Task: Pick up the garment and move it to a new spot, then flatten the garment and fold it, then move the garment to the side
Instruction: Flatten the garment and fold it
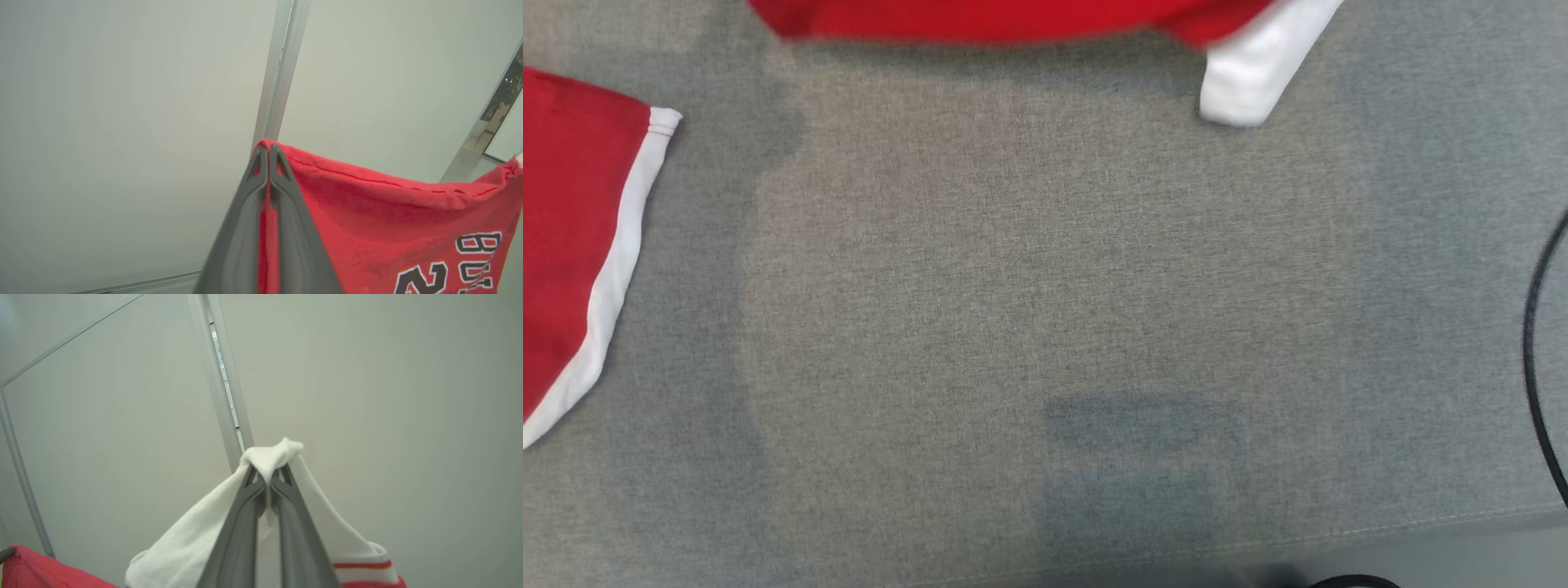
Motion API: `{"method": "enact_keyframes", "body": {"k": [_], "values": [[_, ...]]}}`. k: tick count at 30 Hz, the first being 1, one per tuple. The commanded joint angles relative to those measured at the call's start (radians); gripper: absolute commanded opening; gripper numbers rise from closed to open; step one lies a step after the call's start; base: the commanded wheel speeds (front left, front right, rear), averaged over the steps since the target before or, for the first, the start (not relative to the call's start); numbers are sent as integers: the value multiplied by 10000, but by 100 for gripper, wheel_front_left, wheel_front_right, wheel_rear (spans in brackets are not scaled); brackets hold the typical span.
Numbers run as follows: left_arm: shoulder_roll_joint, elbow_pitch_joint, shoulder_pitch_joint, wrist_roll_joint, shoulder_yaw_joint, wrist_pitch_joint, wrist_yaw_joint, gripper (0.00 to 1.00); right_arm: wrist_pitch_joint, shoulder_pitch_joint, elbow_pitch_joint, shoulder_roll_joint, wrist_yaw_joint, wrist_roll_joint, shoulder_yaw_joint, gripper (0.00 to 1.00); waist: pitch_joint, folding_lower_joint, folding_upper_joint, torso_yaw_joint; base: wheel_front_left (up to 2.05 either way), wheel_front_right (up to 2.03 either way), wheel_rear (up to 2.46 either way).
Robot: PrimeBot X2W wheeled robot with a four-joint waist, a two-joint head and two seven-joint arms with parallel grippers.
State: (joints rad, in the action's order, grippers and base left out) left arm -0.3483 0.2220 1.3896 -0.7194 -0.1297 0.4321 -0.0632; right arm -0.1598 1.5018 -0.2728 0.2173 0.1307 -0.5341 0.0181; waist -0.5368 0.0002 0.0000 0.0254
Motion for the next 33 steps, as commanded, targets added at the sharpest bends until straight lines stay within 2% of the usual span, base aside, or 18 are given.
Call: {"method": "enact_keyframes", "body": {"k": [1, 3, 5, 8, 11, 13, 15, 19, 23, 27, 30, 33], "values": [[-30, 255, 257, 295, -85, -247, -97, 0, 247, 277, -227, -199, 0, 156, 118, 0, -1153, -2, 0, -372, 0, 0, 0], [5, 1392, 1263, 1027, -255, -1317, -75, 0, 1084, 1323, -1153, -908, 0, 710, 452, 0, -1407, -2, 0, -302, 0, 0, 0], [241, 2217, 2081, 1415, -277, -2565, -151, 0, 1708, 2134, -1906, -1267, 0, 979, 532, 0, -1699, -2, 0, -237, 0, 0, 0], [494, 3285, 2545, 1478, -463, -4056, -466, 0, 2315, 2562, -2656, -1523, 0, 1026, 108, 0, -2056, -2, 0, -159, 0, 0, 0], [593, 4018, 2171, 1269, -1073, -4987, -661, 0, 2565, 1923, -2892, -1468, 1, 702, -779, 0, -2225, -2, 0, -115, 0, 0, 0], [514, 3943, 1468, 916, -2042, -5374, -676, 0, 2706, 1044, -2702, -1131, -2, 275, -1320, 0, -2182, -2, 0, -80, 0, 0, 0], [-14, 3610, 599, 407, -2952, -5794, -679, 0, 2830, -127, -2299, -754, -2, -369, -1849, 0, -2038, -2, 0, -21, 0, 0, 0], [-842, 2958, -1492, -999, -3957, -6306, -676, 0, 3021, -3058, -1146, 274, 1, -1589, -2506, 0, -1512, -2, 0, 56, 0, 0, 0], [-1757, 2070, -3404, -1940, -4457, -6620, -678, 0, 3076, -5952, 243, 1236, 1, -2688, -2589, 0, -724, -2, 0, 166, 0, 0, 0], [-2489, 1021, -5499, -2321, -4430, -6816, -639, 0, 3003, -8590, 1585, 1752, 0, -3478, -2266, 0, 134, -2, 0, 353, 0, 0, 0], [-2861, -111, -7205, -2514, -4255, -6919, -179, 0, 2823, -10379, 2519, 1928, 0, -3779, -1975, 0, 788, -2, 0, 492, 0, 0, 0], [-3041, -1452, -9166, -2657, -4093, -6944, 532, 0, 2554, -12057, 3352, 2009, 0, -3896, -1659, 0, 1348, -2, 0, 616, 0, 0, 0]]}}
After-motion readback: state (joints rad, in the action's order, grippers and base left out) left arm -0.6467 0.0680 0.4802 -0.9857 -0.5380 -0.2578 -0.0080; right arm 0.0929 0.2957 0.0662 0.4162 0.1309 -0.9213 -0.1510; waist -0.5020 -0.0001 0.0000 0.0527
